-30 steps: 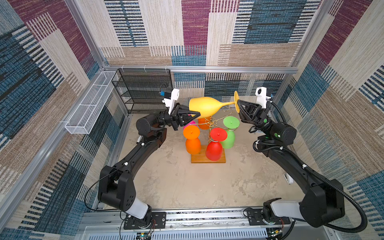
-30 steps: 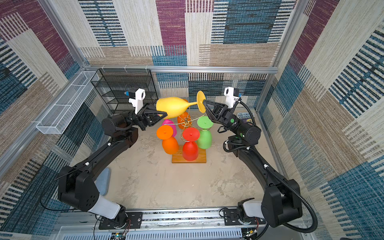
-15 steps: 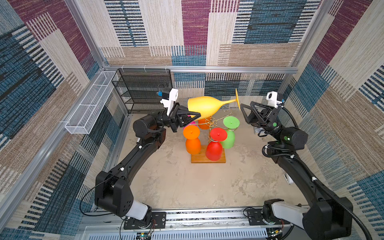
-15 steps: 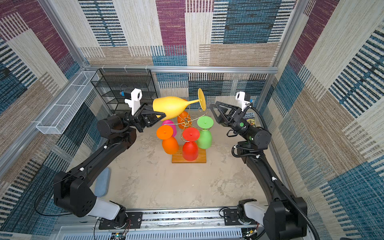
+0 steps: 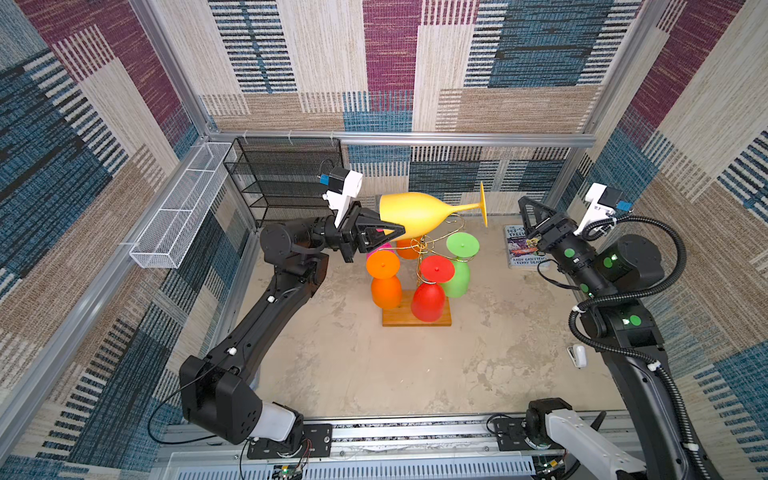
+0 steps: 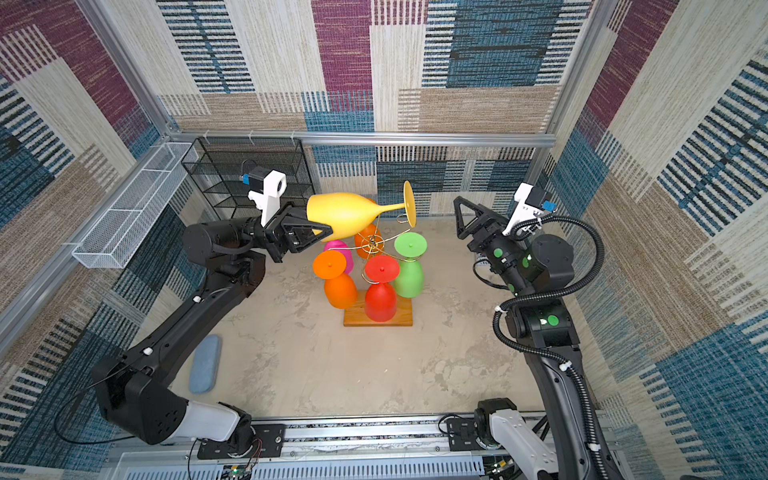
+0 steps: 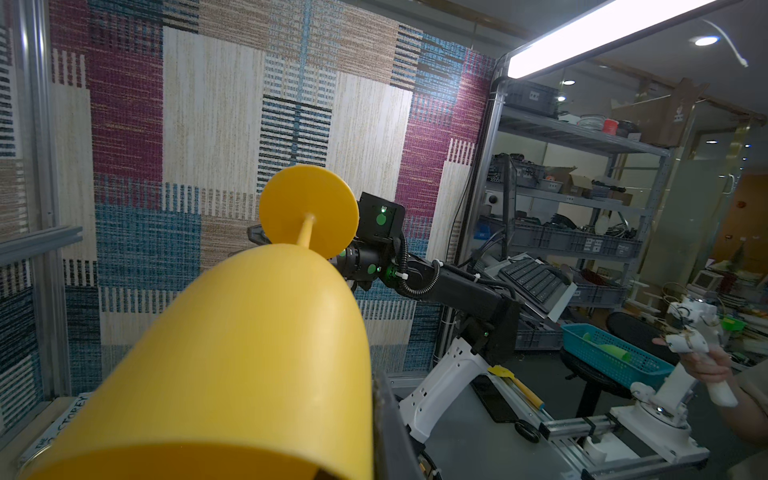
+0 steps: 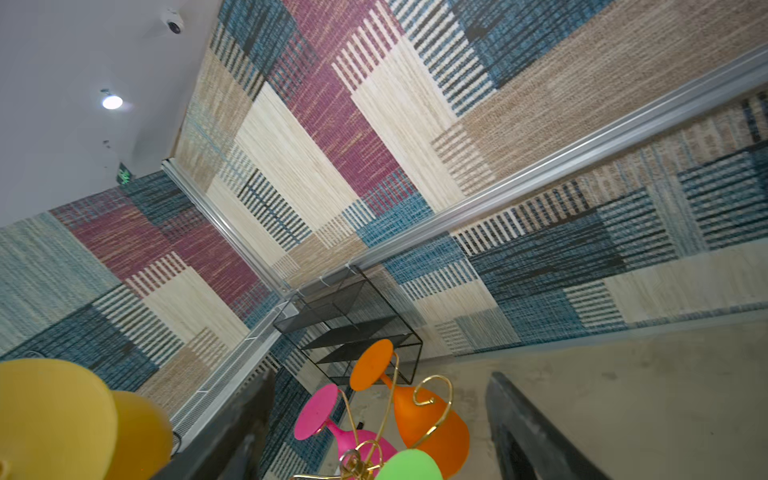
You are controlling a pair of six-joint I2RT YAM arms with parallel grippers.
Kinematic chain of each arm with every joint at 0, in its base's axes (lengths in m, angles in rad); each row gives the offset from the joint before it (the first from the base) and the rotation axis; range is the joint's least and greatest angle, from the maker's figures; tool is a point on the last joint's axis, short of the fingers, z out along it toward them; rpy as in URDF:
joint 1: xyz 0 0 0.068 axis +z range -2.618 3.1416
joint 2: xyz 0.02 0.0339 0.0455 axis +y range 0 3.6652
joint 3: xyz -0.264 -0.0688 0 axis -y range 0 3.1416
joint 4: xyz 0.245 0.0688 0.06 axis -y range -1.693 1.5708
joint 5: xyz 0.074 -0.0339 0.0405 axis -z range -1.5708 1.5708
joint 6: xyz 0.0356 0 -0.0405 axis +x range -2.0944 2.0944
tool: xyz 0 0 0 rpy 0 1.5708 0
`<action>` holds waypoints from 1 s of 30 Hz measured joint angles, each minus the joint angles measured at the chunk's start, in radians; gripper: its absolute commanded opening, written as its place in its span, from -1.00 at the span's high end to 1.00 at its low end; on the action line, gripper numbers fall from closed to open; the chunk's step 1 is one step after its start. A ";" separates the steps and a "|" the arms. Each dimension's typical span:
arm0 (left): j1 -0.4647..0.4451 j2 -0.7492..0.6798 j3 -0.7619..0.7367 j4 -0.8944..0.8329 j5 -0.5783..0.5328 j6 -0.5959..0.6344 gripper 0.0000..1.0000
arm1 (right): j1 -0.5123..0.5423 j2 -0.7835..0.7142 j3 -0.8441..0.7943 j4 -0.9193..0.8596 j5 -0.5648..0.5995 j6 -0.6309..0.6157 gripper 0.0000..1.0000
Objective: Take the wine glass off the wine glass rack
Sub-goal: 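Open the right gripper and draw it back while the left gripper holds, then lower the yellow glass upright onto the table with the left gripper and release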
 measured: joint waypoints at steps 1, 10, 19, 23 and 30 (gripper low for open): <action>-0.014 -0.018 0.025 -0.132 -0.023 0.092 1.00 | 0.000 0.000 -0.002 -0.012 0.010 -0.014 -0.62; -0.222 -0.078 0.290 -1.122 -0.330 0.811 1.00 | -0.002 0.013 -0.018 -0.078 0.069 -0.095 -0.68; -0.549 -0.082 0.374 -1.700 -0.781 1.143 1.00 | -0.004 0.031 -0.017 -0.162 0.237 -0.191 -0.73; -0.686 -0.034 0.383 -1.871 -0.987 1.180 1.00 | -0.004 0.023 -0.045 -0.168 0.287 -0.213 -0.75; -0.814 0.123 0.390 -2.106 -1.222 1.183 1.00 | -0.006 0.041 -0.071 -0.167 0.296 -0.230 -0.75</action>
